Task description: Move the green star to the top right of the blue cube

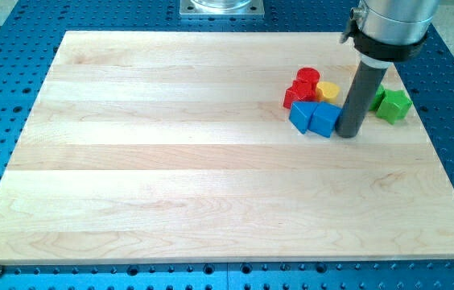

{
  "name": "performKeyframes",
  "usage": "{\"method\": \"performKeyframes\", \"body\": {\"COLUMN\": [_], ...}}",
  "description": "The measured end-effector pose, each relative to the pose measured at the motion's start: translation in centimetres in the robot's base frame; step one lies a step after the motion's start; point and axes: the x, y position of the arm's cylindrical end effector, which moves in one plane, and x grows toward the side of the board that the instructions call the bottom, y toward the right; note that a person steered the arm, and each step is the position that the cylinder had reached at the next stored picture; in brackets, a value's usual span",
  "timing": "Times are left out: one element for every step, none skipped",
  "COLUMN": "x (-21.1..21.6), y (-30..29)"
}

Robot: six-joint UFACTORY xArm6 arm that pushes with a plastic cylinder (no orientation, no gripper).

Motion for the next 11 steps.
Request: {"method": "performKeyframes", "body": {"x": [0.0, 1.3, 4.1, 4.3, 1.2, -3.4, -3.8, -3.8, -3.8, -3.8, -3.8], "y": [0.0, 1.7, 6.7, 12.3, 13.3, 13.3, 12.7, 10.8, 9.0, 8.7, 8.7]}}
